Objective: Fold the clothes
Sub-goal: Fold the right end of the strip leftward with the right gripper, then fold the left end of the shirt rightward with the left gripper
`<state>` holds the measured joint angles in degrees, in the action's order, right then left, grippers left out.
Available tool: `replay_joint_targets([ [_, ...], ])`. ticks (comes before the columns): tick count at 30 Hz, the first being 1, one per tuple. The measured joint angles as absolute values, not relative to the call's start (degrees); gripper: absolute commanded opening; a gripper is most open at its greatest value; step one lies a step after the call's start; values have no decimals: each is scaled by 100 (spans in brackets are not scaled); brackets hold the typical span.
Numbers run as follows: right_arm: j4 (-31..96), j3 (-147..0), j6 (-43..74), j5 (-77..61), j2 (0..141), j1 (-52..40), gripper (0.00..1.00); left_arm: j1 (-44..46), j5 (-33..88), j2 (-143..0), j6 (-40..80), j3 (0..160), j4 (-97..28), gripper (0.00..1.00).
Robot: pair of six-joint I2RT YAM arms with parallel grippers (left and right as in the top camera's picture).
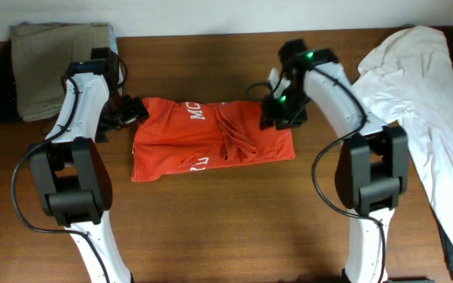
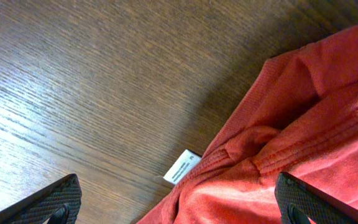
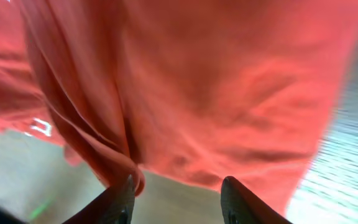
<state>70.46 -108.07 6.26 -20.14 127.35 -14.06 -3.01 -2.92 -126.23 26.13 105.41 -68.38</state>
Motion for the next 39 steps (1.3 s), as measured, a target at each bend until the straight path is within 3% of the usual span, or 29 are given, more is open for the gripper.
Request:
replay_joint_targets([
  [13, 5800, -10005, 1210, -2134, 12768, -2888, 48, -257, -292, -12623, 2613, 10541, -6820, 99],
  [15, 5968, -10040, 1199, -2213, 12768, -2930, 58, -224, -292, -12623, 2613, 10541, -6816, 99],
  [17, 6458, -10438, 1024, -2285, 12805, -2912, 92, -198, -287, -12623, 2613, 10541, -6810, 99],
  [18, 6757, -10849, 954, -2265, 12820, -2875, 99, -198, -279, -12623, 2613, 10541, -6803, 99],
  [23, 7328, -12473, 996, -1553, 12820, -1844, 99, -263, -318, -12623, 2547, 10541, -6779, 99],
  [29, 7395, -12516, 1055, -1066, 12822, 316, 99, -1105, 1660, -12623, 908, 10519, -6514, 99],
  [39, 7413, -12516, 1057, -1035, 12822, 934, 99, -1063, 2709, -12418, 537, 9019, -5277, 99],
])
